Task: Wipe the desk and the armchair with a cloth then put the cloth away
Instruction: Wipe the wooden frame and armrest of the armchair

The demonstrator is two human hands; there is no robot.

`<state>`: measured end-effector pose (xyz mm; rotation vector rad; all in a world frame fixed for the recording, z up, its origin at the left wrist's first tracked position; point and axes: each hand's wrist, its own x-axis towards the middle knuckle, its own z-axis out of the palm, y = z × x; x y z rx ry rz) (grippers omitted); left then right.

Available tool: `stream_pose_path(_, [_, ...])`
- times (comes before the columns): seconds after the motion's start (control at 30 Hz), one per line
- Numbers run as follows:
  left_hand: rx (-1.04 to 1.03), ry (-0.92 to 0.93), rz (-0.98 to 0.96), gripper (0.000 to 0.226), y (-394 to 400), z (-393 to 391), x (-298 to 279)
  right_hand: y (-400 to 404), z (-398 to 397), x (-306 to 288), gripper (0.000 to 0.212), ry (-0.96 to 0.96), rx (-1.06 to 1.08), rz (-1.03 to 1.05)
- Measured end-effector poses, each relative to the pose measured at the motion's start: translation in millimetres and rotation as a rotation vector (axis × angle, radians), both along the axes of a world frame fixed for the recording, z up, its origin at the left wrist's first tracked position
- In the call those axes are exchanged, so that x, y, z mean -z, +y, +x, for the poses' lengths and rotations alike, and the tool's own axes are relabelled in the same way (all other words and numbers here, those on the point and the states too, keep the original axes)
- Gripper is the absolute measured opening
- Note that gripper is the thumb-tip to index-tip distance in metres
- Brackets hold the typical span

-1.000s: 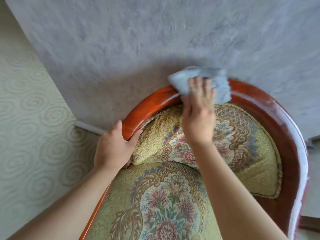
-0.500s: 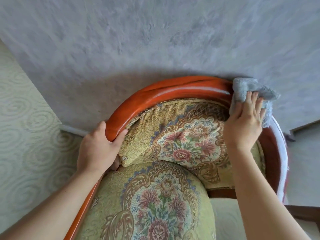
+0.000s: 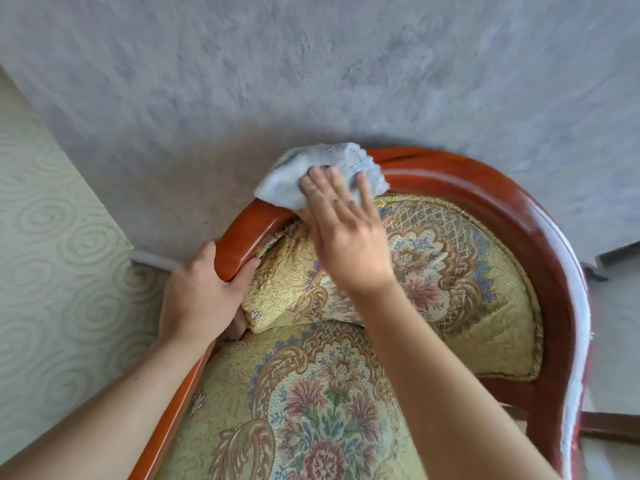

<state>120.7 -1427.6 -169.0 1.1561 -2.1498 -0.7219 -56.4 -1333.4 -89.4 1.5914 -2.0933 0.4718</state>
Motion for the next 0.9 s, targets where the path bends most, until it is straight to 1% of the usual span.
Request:
stream_pose_path(0.03, [0.000, -0.012, 0.004, 0.046, -0.2, 0.2, 0.4, 10.1, -16.9, -6.7, 0.036, 0.028, 0.049, 0.013])
stream_pose_path(0.1, [-0.018, -0.030, 0.004, 0.046, 0.6, 0.1, 0.4, 30.1, -52.2, -22.0, 0.034, 0.014, 0.239, -0.031])
stream_pose_path(0.17, [-0.036, -0.035, 0.006, 0.045, 1.8, -1.2, -0.8, 42.4, -71.7, -34.5, 0.038, -0.097, 0.399, -0.156])
stream_pose_path(0.23, [-0.041, -0.039, 0.007, 0.045, 1.9, -2.7, -1.5, 35.8, -64.6, -35.3, 0.043, -0.247, 0.427, -0.229])
stream_pose_path(0.27, [-0.041, -0.040, 0.006, 0.046, 1.8, -3.0, -1.9, 27.0, -54.2, -31.4, 0.042, -0.285, 0.406, -0.240])
stream_pose_path(0.33, [-0.043, -0.039, 0.005, 0.048, 1.8, -3.1, -2.2, 5.6, -25.7, -17.9, 0.037, -0.287, 0.295, -0.229])
stream_pose_path(0.43, [-0.045, -0.018, 0.006, 0.048, 2.5, -3.1, -2.8, -17.6, 29.5, 13.8, 0.034, -0.278, 0.025, -0.127])
stream_pose_path(0.53, [-0.061, -0.004, 0.008, 0.039, 0.7, -2.5, -0.3, -22.8, 71.3, 37.3, 0.037, -0.260, -0.178, -0.016])
stream_pose_path(0.6, [-0.046, -0.003, 0.022, 0.035, -1.0, -2.1, 0.7, -21.2, 73.4, 37.8, 0.038, -0.176, -0.278, 0.056])
stream_pose_path(0.67, [-0.016, 0.012, 0.012, 0.043, -1.7, -1.6, 1.1, -18.8, 54.1, 25.8, 0.037, -0.055, -0.306, 0.094])
stream_pose_path(0.73, [-0.021, 0.009, 0.016, 0.051, -1.2, -1.3, -1.7, -16.5, 23.9, 10.0, 0.039, -0.018, -0.207, 0.044])
stream_pose_path(0.83, [-0.022, 0.013, 0.020, 0.048, 0.1, -1.0, -1.0, -7.1, -25.0, -14.4, 0.034, -0.065, 0.126, -0.106])
stream_pose_path(0.9, [-0.027, 0.002, 0.015, 0.048, 0.3, -1.3, -0.9, 1.2, -42.1, -23.7, 0.040, -0.136, 0.281, -0.187])
